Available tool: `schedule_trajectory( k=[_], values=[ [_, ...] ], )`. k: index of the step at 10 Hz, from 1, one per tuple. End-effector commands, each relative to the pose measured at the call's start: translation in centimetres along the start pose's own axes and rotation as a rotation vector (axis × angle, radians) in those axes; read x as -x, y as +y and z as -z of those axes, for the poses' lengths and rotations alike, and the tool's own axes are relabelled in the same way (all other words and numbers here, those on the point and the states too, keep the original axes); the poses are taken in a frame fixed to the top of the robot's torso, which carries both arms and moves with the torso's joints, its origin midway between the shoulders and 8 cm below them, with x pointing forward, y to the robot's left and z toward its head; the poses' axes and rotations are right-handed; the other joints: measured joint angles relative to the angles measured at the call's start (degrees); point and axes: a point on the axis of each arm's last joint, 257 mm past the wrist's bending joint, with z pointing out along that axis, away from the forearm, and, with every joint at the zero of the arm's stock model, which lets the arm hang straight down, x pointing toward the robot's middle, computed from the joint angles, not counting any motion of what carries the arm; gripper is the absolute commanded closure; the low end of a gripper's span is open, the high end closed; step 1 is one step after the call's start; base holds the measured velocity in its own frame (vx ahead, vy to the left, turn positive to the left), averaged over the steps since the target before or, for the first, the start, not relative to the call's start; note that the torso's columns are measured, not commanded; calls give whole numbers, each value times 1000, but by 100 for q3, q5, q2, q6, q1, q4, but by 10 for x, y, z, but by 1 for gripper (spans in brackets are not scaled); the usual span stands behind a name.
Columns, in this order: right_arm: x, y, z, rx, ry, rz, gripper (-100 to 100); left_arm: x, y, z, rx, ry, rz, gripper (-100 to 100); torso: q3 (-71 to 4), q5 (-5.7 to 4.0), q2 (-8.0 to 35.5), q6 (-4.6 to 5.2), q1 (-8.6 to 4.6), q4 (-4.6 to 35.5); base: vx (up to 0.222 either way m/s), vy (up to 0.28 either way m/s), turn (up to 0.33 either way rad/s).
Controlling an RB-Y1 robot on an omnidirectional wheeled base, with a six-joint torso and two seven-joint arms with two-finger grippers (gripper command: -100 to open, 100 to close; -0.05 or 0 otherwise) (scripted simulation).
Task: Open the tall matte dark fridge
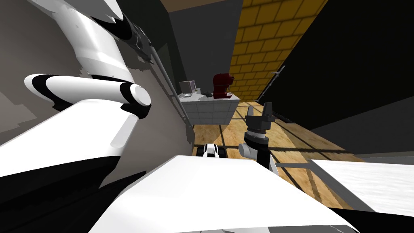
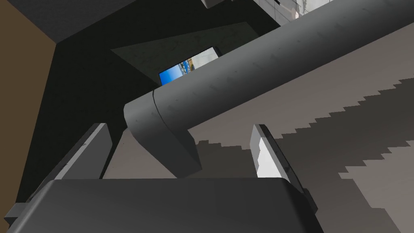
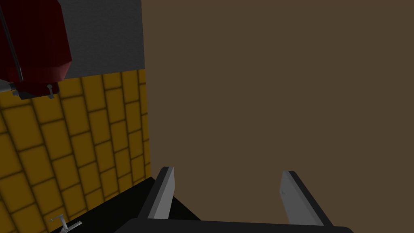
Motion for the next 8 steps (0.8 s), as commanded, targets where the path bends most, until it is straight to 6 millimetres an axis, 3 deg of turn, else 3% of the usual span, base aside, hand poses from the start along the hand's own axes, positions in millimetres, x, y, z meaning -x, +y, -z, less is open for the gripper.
schedule_trajectory(
  k=[1,4,5,7,8],
  values=[
    [0,0,0,0,0,0,0,-22,-14,5,-28,47,-5,100,5,7,1,-7,1,-7,-109,-67,-143],
    [0,0,0,0,0,-1,0,-56,-30,11,-62,120,-16,100,14,18,7,-6,0,-22,-208,-75,-154],
    [0,0,0,0,0,0,0,-79,-41,17,-85,168,-24,100,-2,20,-10,-10,19,-19,-232,-101,-178],
    [0,0,0,0,0,0,0,-90,-46,21,-96,192,-28,100,-9,6,-15,-3,14,-6,-165,-75,-101],
    [0,0,0,0,0,0,0,-112,-57,28,-119,241,-37,100,-21,4,-35,-5,11,-8,-157,-101,-147]
  ],
)
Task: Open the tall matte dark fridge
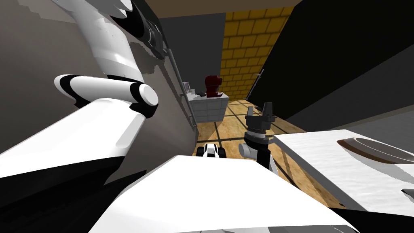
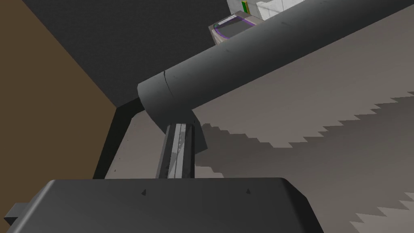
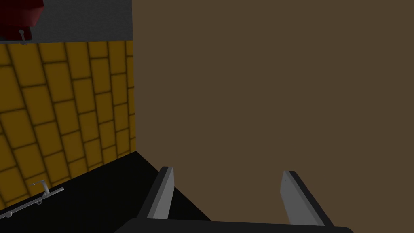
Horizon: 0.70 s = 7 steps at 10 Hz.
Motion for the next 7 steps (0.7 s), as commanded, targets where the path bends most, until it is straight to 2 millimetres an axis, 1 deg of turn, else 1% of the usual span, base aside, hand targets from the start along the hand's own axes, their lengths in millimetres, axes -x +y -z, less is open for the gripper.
schedule_trajectory(
  k=[1,2,4,7],
  values=[
    [0,0,0,0,0,0,0,-18,-10,3,-18,28,-7,100,5,-8,15,13,-25,-4,-96,-54,-40],
    [0,0,0,0,0,0,0,-25,-5,0,8,21,-67,-100,-8,-2,-8,4,-3,-6,-7,-28,-9],
    [0,0,0,0,0,0,0,-28,0,-2,29,11,-116,-100,-38,2,-37,6,21,-16,27,-19,7],
    [0,0,0,0,0,0,0,-33,9,-6,68,-6,-203,-100,-35,-11,-38,32,-25,-43,31,-2,9]
  ],
)
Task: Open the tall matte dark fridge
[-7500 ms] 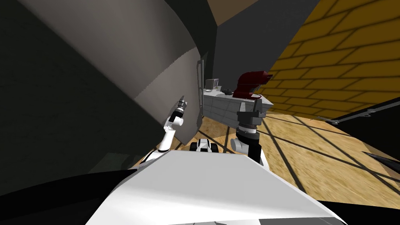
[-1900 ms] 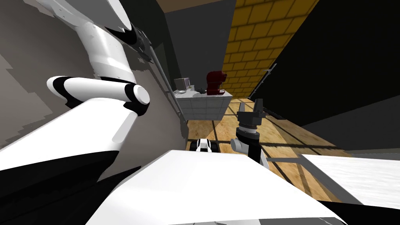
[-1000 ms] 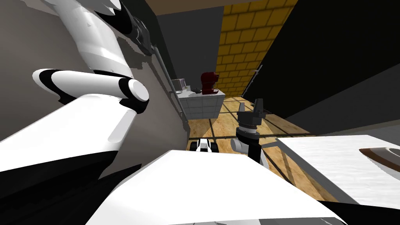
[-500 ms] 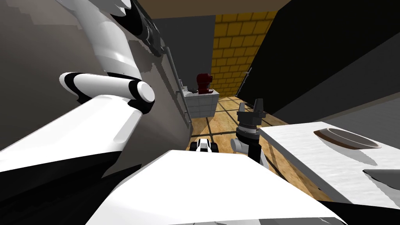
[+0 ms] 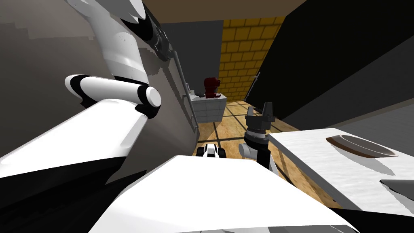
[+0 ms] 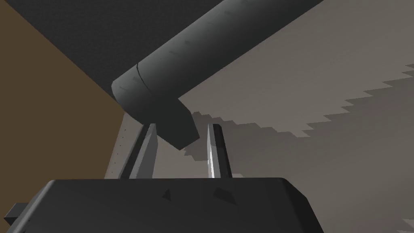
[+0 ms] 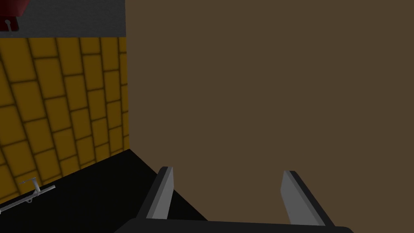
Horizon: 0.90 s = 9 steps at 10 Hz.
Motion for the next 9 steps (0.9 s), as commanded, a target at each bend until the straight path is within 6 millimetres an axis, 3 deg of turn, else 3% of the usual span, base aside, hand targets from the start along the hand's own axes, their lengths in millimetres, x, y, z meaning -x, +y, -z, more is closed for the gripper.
schedule_trajectory(
  k=[1,9],
  values=[
    [0,0,0,0,0,0,0,-10,9,-7,44,-3,-84,-100,-6,-10,-6,10,-18,3,12,-10,-15],
    [0,0,0,0,0,0,0,-24,29,-16,141,-35,-290,-100,54,6,69,-27,10,50,30,-18,-9]
  ],
)
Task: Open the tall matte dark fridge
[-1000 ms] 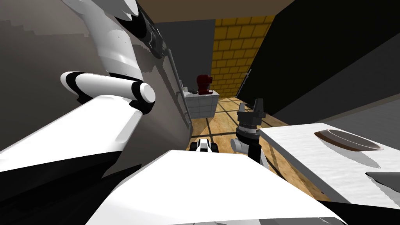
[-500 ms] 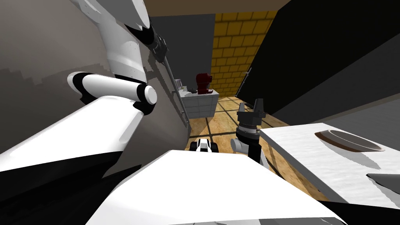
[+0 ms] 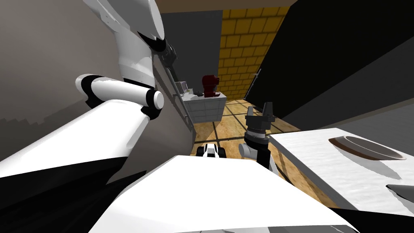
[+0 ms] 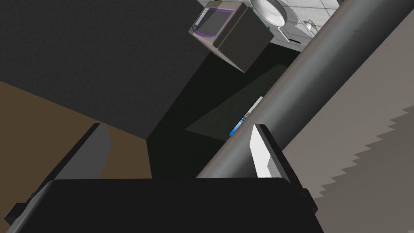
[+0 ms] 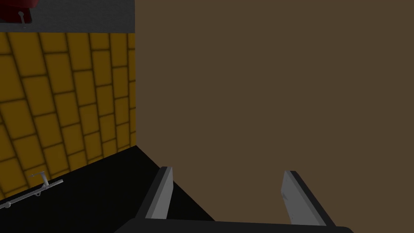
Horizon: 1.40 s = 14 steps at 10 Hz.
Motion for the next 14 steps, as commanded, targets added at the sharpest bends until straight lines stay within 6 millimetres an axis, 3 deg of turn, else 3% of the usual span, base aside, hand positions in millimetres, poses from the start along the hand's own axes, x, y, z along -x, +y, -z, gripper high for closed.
schedule_trajectory(
  k=[1,2,9,10,11,14],
  values=[
    [0,0,0,0,0,0,0,0,0,0,2,0,-5,-100,3,2,5,-1,5,2,0,0,0],
    [0,0,0,0,0,0,0,0,0,0,2,0,-5,100,5,2,7,-1,6,3,0,0,0],
    [0,0,0,0,0,0,0,-68,-83,37,-182,137,-63,100,0,1,0,-1,4,0,-206,-62,-130],
    [0,0,0,0,0,0,0,-62,-73,31,-160,121,-56,100,-1,0,-1,0,0,0,-111,-45,-38],
    [0,0,0,0,0,0,0,-43,-64,32,-144,102,-24,-100,-21,7,-37,-7,20,-9,65,21,107],
    [0,0,0,0,0,1,0,-16,-49,34,-116,74,24,-100,-34,11,-49,-1,29,-20,144,98,79]
  ],
)
